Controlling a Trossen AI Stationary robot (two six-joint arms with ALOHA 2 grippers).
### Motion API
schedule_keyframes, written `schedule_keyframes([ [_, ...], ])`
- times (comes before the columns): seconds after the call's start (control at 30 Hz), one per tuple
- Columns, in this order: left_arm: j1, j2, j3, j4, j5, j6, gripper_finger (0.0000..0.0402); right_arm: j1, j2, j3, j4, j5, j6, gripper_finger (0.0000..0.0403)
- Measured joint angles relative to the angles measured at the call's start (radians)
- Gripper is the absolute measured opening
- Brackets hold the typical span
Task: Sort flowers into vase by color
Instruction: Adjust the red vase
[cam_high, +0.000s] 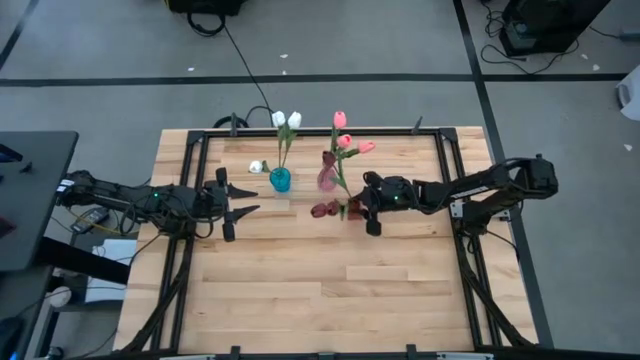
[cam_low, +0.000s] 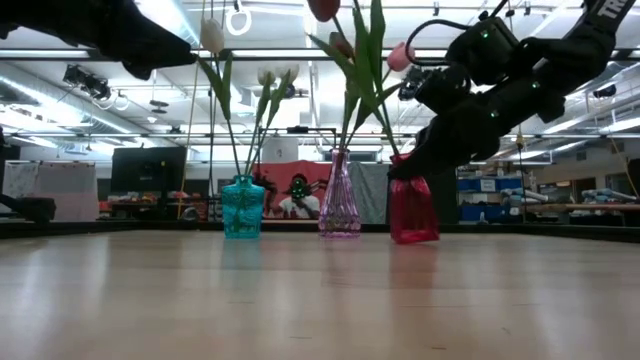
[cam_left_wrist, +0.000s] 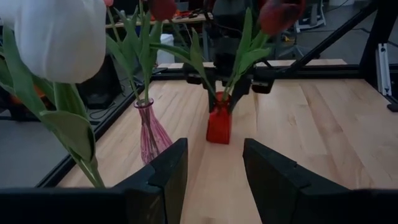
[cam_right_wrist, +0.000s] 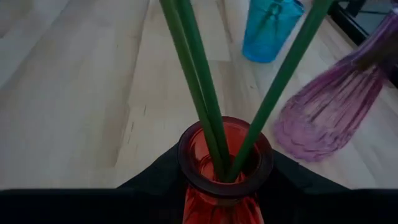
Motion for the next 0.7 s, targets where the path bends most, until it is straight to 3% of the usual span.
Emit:
schedule_keyframes([
  [0.37, 0.000, 0.000, 0.000, -0.022, 0.000, -0.004, 0.0161, -0.004, 0.063, 0.001, 0.079, -0.060, 0.098, 0.0165],
  [0.7, 0.000, -0.079, 0.000, -0.029, 0.020, -0.005, 0.0161, -0.012, 0.049, -0.002, 0.055, -0.067, 0.156, 0.0285],
])
